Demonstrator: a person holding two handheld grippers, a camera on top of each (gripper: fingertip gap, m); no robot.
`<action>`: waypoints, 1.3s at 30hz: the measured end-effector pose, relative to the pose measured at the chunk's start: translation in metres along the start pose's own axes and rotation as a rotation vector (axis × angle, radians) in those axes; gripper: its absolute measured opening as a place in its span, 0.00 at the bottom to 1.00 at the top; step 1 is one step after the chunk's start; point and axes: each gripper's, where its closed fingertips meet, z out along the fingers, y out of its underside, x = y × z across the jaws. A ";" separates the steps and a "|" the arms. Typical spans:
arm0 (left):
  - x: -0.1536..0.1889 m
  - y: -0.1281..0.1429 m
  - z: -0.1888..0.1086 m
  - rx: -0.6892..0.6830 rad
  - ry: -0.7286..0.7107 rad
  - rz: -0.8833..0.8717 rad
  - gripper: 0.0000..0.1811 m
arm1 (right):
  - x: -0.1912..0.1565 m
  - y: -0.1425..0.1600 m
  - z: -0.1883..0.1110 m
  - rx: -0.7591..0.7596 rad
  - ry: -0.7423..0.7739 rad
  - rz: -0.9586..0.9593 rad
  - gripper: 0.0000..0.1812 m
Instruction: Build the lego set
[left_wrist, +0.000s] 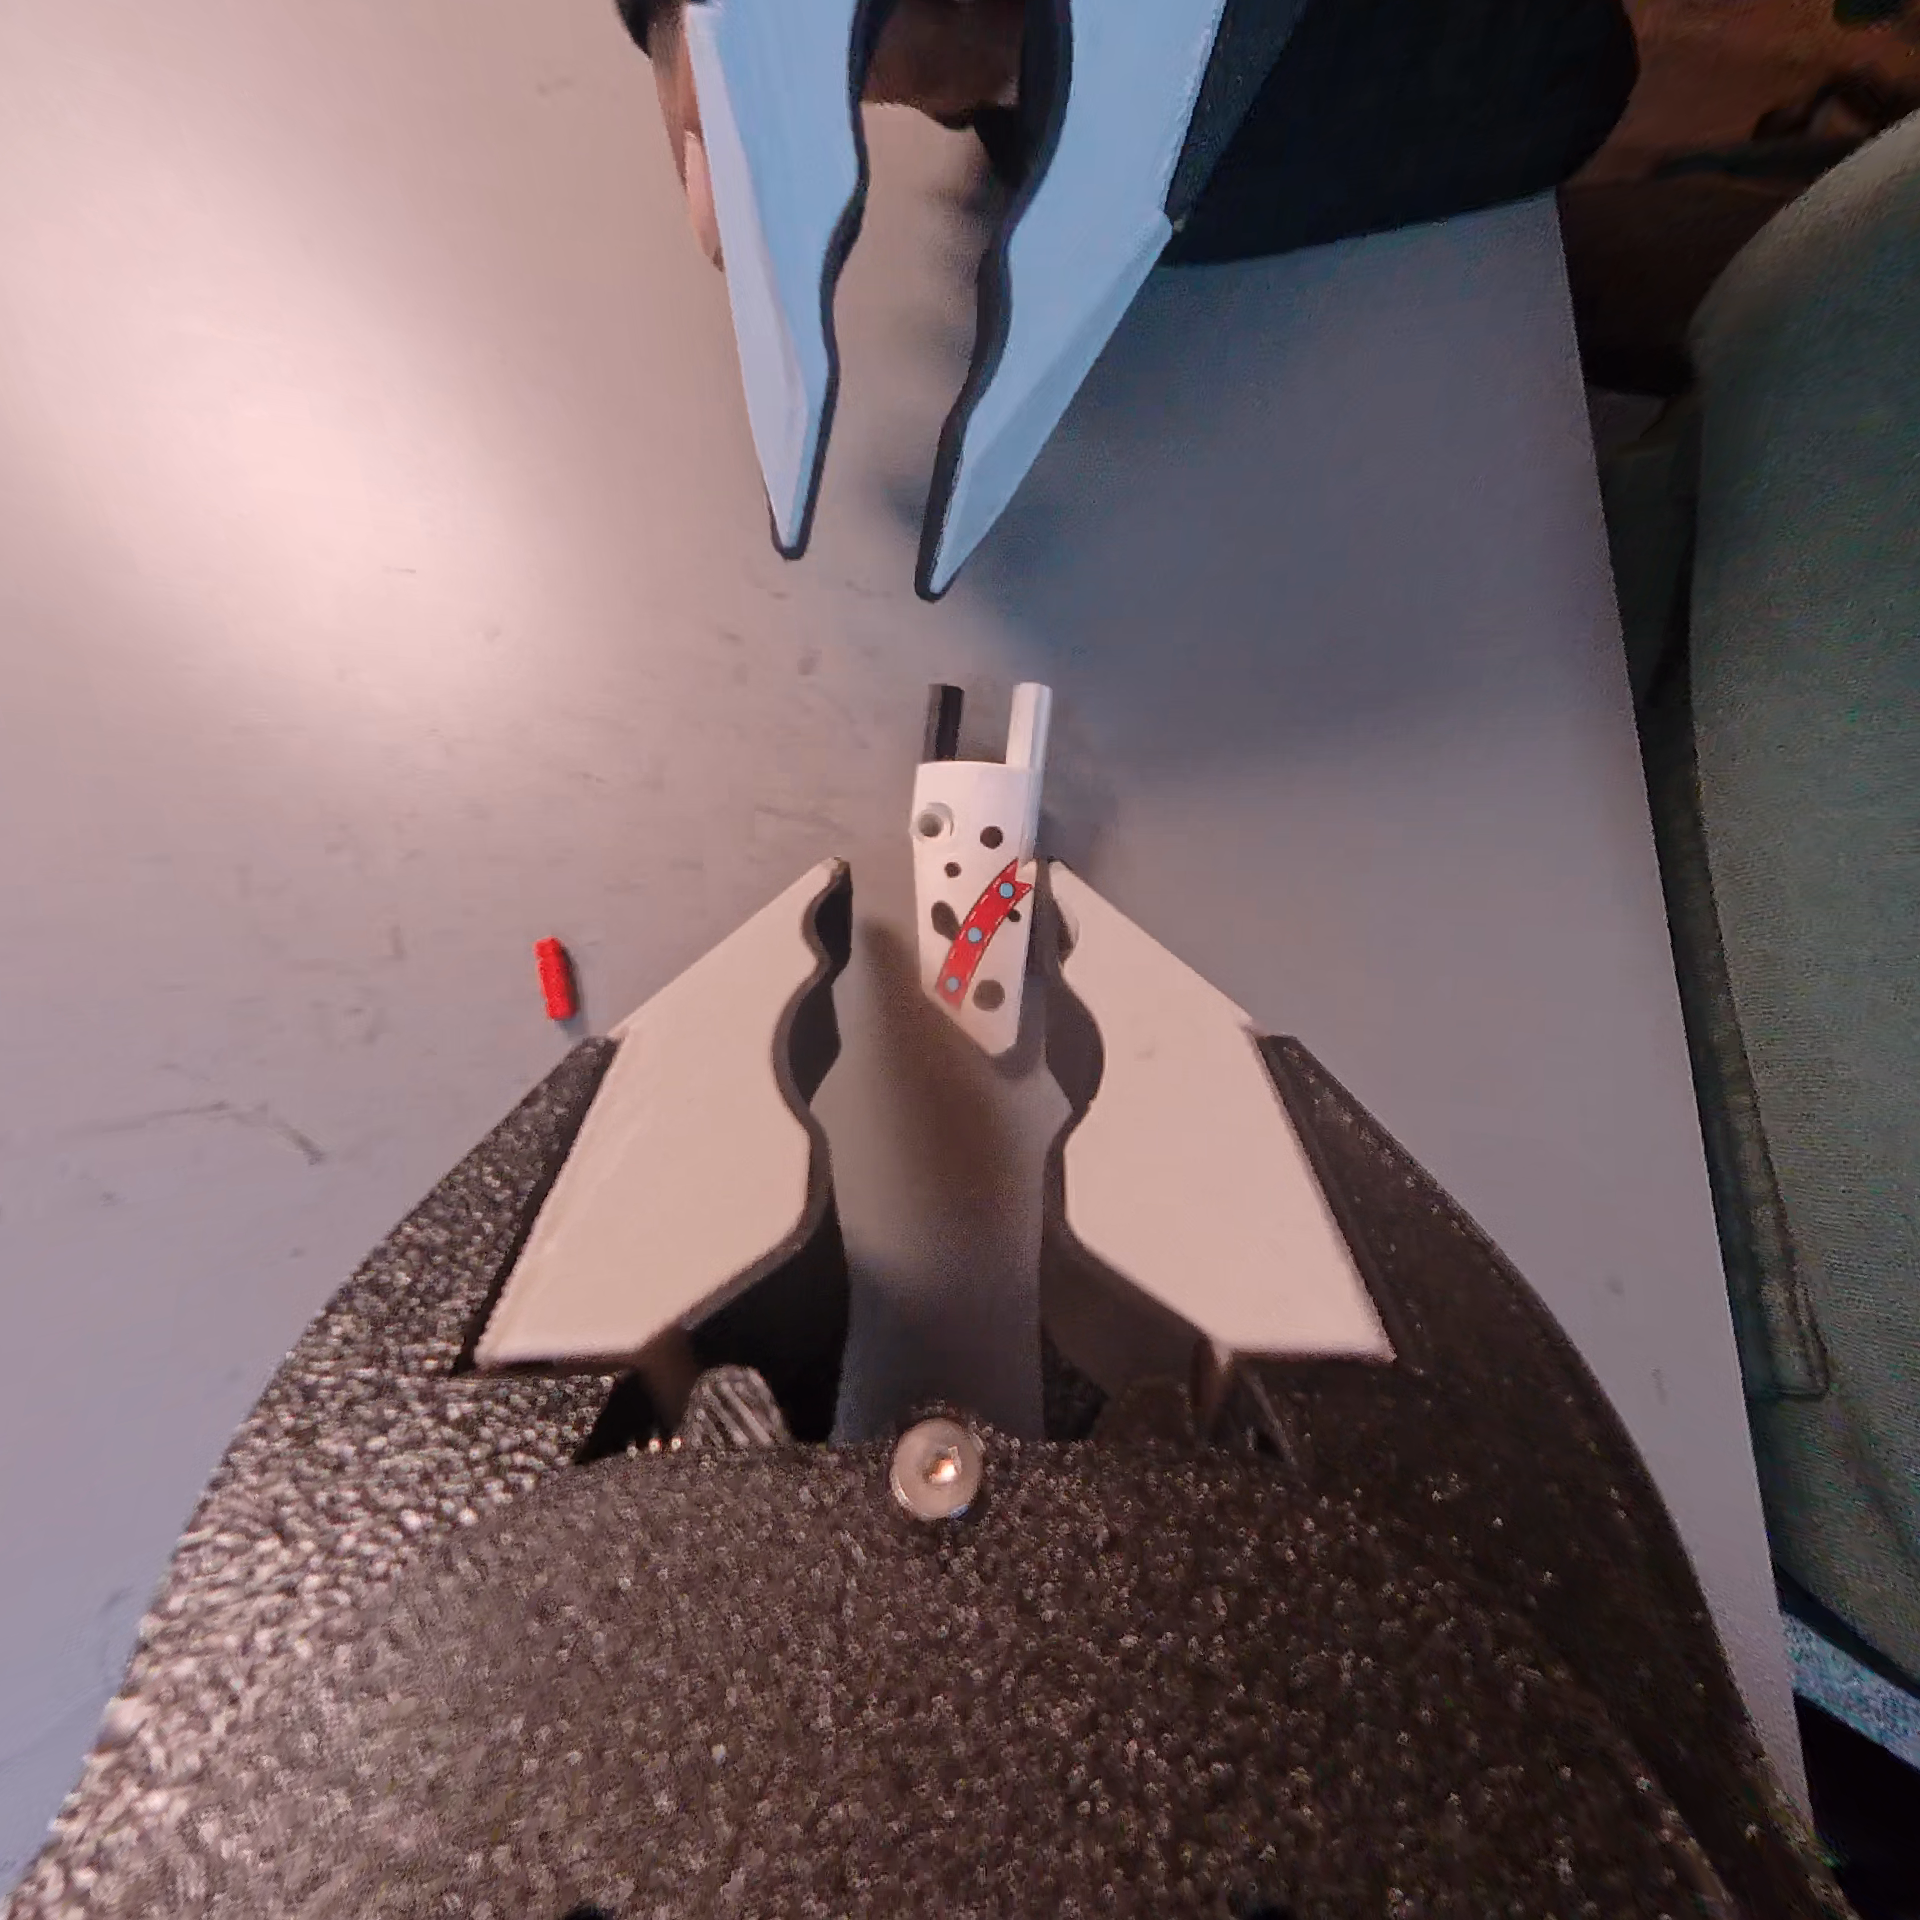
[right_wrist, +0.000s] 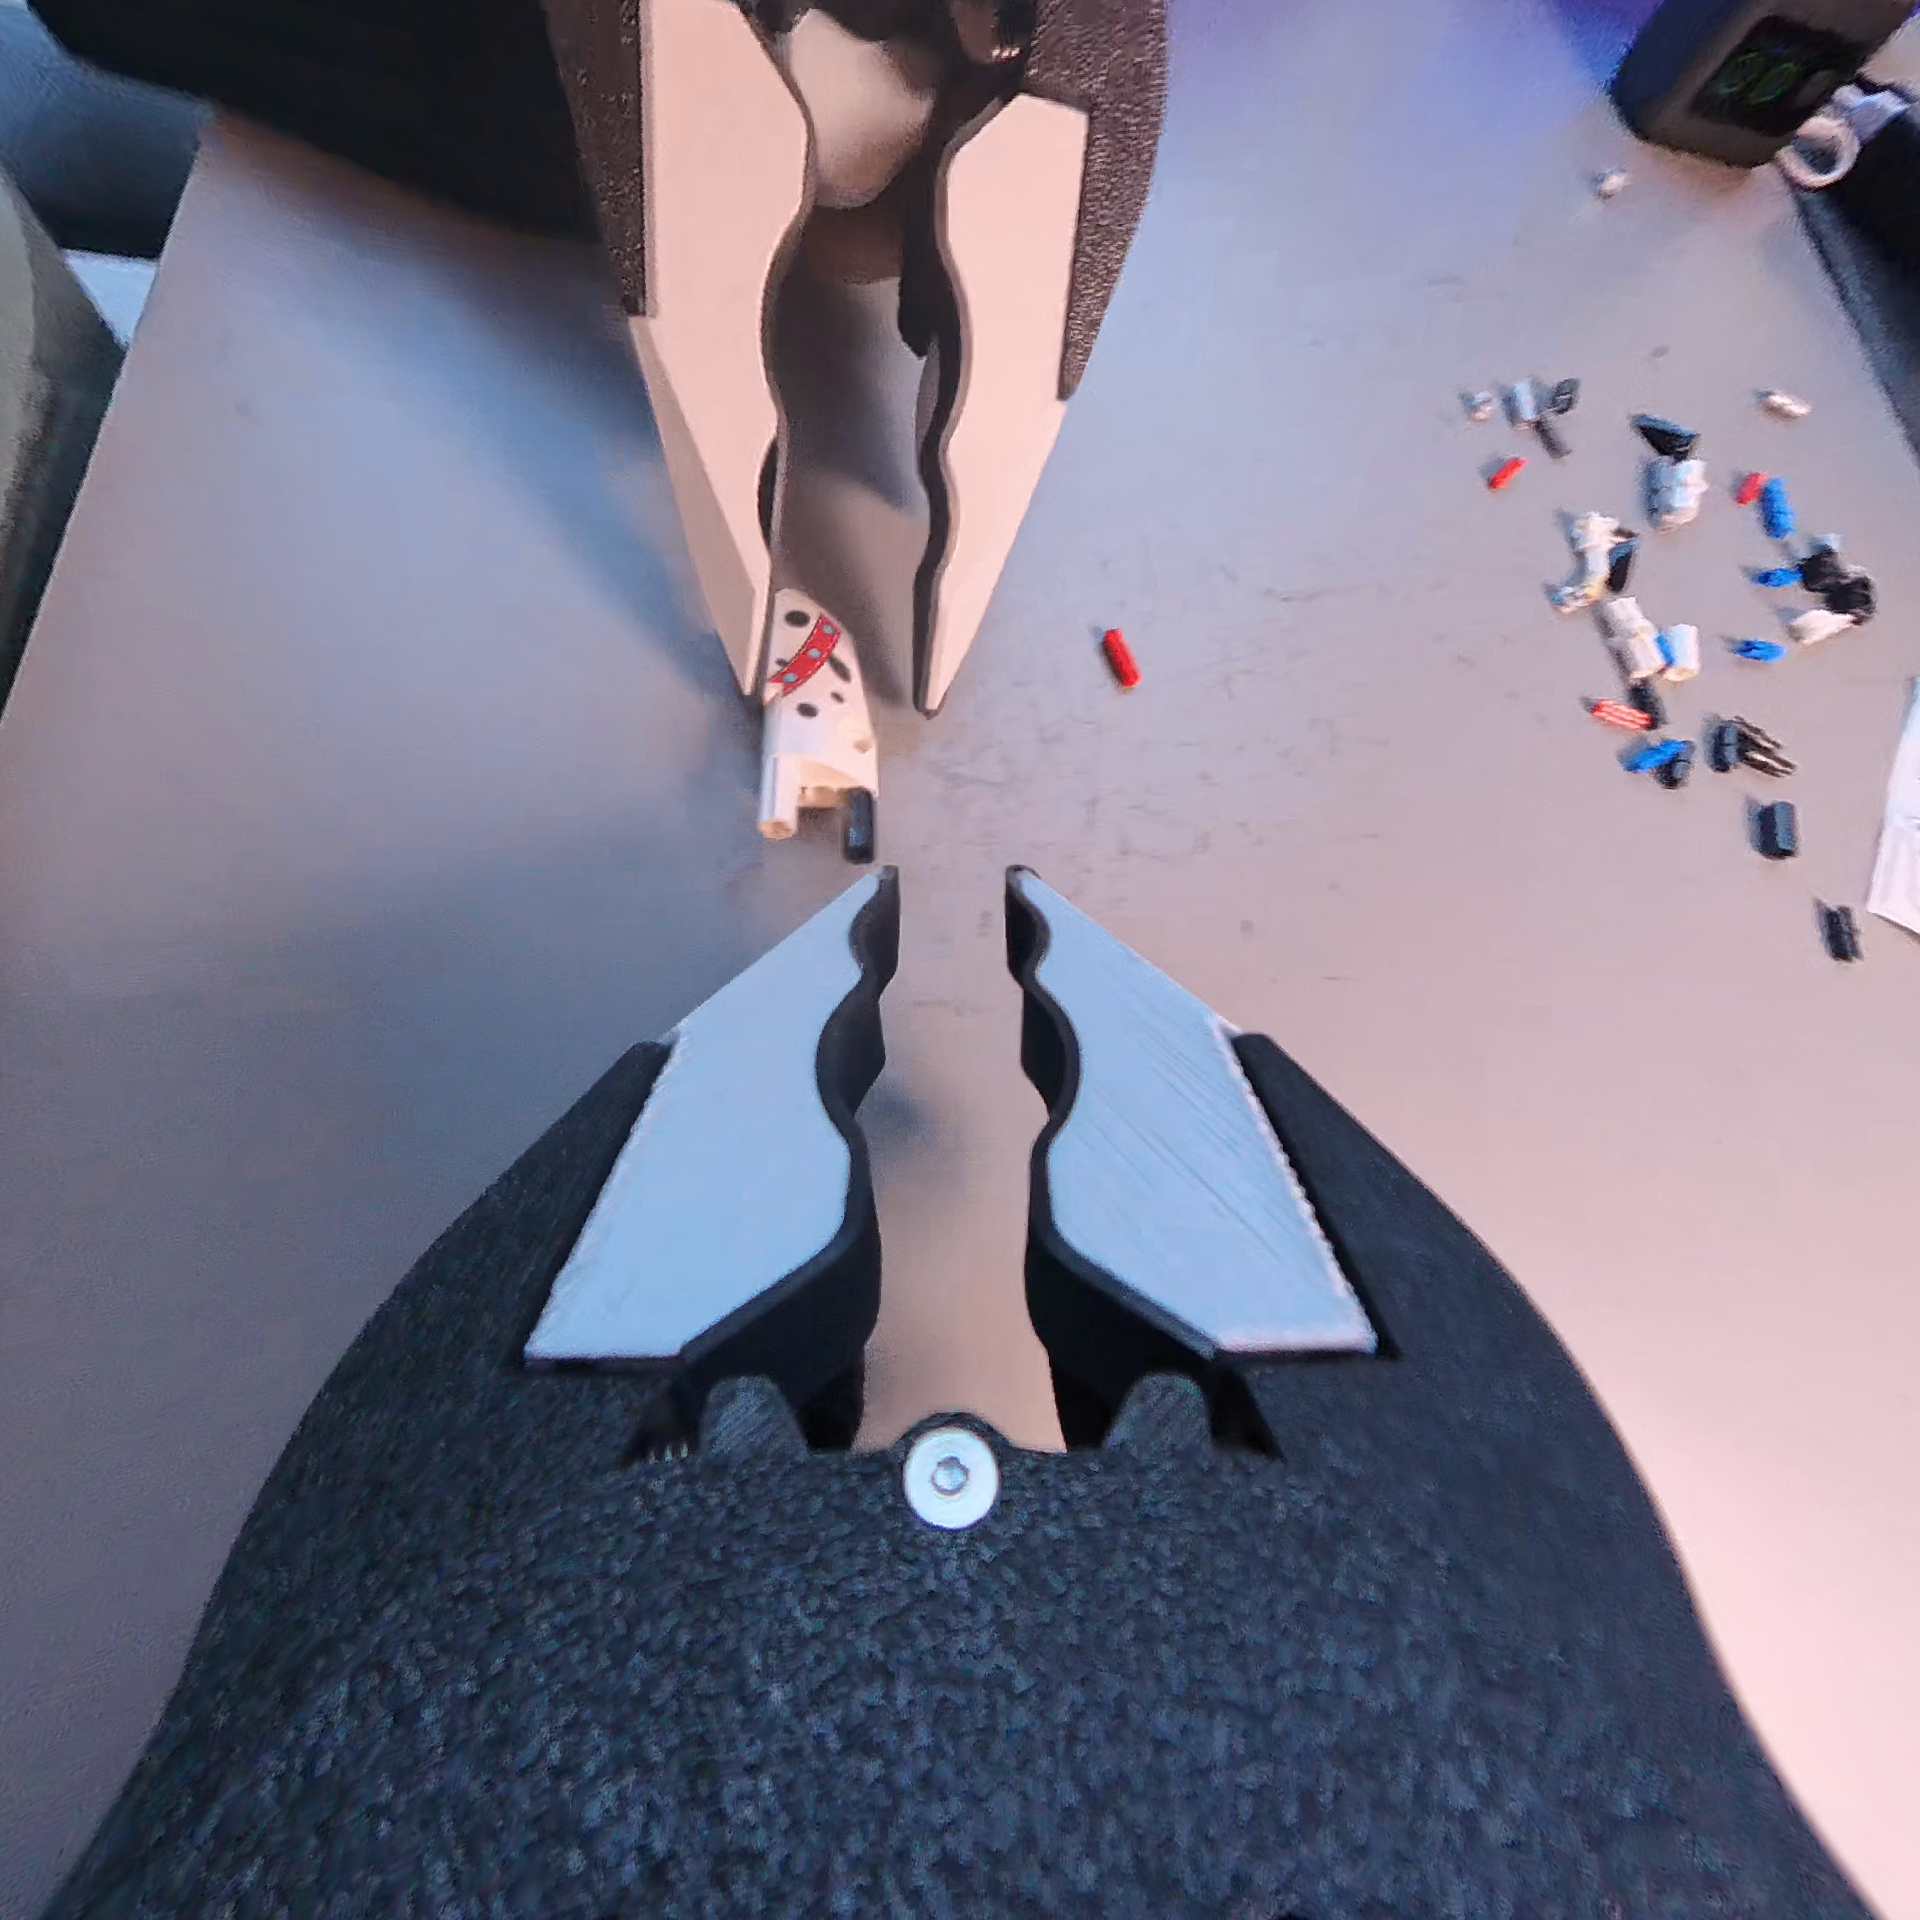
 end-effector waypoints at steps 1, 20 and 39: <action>-0.004 -0.004 -0.005 0.033 -0.003 -0.019 0.21 | 0.005 -0.003 -0.002 0.025 0.016 0.012 0.11; -0.068 0.014 -0.011 -0.021 -0.230 -0.088 0.02 | 0.038 0.001 -0.008 0.128 0.145 0.058 0.07; -0.007 -0.064 -0.037 0.443 0.148 -0.121 0.02 | 0.009 -0.051 -0.023 0.399 0.111 -0.074 0.05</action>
